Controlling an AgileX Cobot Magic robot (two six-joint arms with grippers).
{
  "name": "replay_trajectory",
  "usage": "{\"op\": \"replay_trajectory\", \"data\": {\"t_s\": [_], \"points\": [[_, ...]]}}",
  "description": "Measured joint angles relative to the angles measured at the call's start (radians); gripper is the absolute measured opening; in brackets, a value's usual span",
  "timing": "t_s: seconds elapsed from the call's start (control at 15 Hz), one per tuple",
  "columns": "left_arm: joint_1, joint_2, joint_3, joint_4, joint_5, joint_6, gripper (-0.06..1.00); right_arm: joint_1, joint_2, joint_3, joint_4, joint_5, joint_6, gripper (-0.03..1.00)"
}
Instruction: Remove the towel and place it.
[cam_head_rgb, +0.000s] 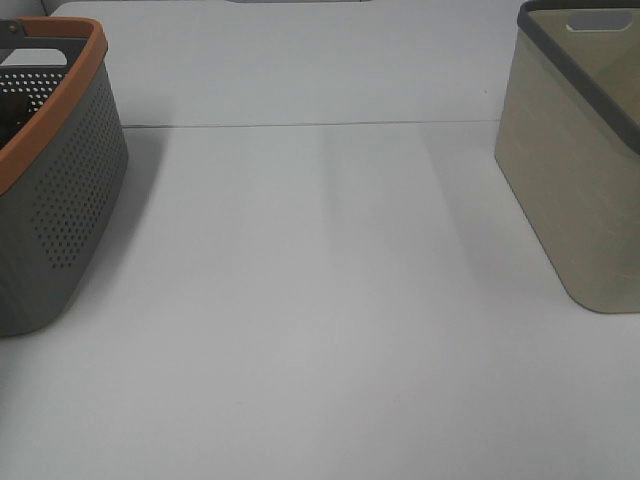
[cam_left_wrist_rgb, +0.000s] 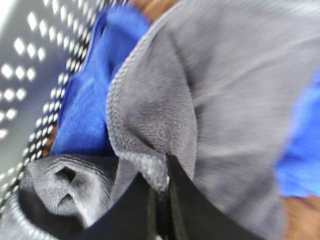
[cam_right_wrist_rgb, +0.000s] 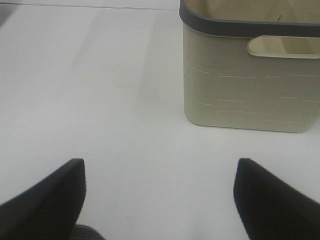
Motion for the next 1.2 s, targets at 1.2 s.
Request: {"op": "replay_trajectory", "data": {"t_s": [1.2], "points": [[-0.261,-0.579,-0.023,-0.483,-0.363,0.235,0.01,0.000,0.004,0.000,0.045,0.000,0.000,0.77]]}}
